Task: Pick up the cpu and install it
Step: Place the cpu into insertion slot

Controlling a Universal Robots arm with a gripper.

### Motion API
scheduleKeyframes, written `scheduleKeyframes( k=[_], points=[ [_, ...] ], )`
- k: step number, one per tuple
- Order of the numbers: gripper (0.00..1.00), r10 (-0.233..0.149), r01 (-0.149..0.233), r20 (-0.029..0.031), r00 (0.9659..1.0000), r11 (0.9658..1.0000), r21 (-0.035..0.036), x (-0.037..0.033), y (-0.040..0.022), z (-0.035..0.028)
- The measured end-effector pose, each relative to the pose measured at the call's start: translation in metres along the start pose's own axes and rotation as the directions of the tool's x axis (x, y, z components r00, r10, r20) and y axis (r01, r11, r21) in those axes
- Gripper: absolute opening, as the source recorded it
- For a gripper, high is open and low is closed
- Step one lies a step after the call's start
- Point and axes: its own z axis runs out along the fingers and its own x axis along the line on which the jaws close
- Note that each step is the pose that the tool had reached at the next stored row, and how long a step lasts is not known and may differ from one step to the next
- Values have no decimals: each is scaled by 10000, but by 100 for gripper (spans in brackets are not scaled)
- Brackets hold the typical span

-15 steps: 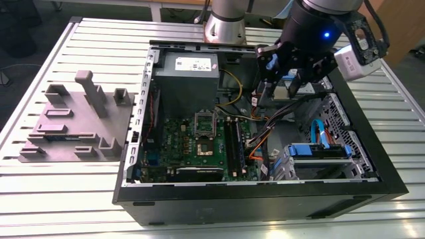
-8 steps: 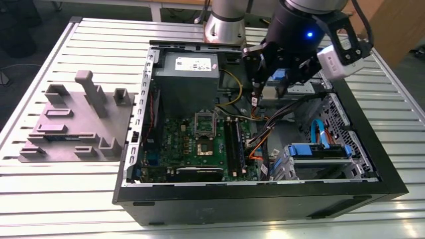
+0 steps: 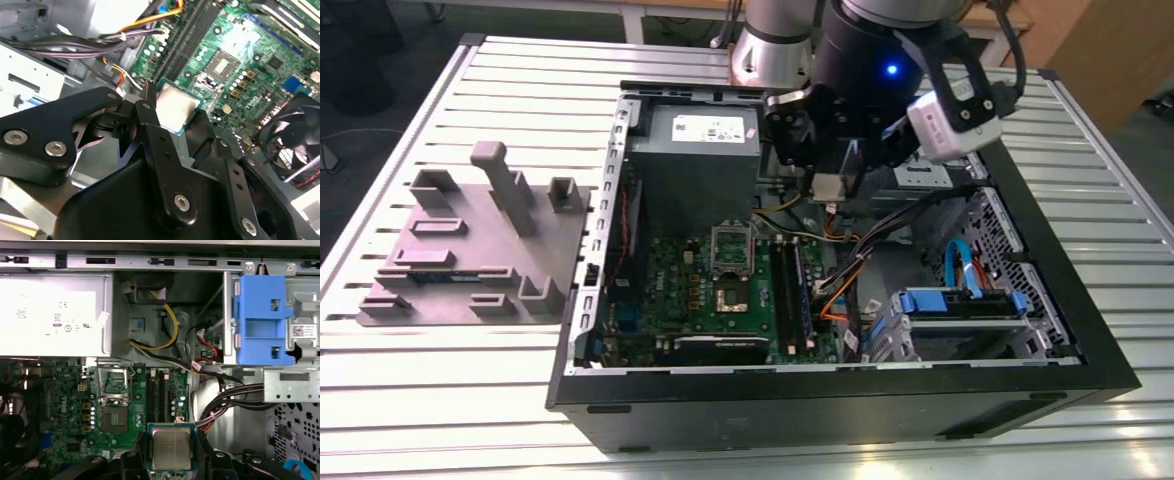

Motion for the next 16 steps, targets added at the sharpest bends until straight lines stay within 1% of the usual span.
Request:
scheduleKeyframes(
  k=[2, 7, 9, 13, 16],
  points=[
    [47, 1, -1, -3, 10000, 10000, 1, 30, 0, 2],
    [47, 0, 0, -3, 10000, 10000, 0, 33, 0, 3],
    [47, 2, -2, -2, 10000, 10000, -1, 53, -1, 4],
    [47, 0, 0, -2, 10000, 10000, 0, 150, -4, 15],
    [47, -1, 1, -3, 10000, 10000, 0, 171, -63, 50]
  ],
)
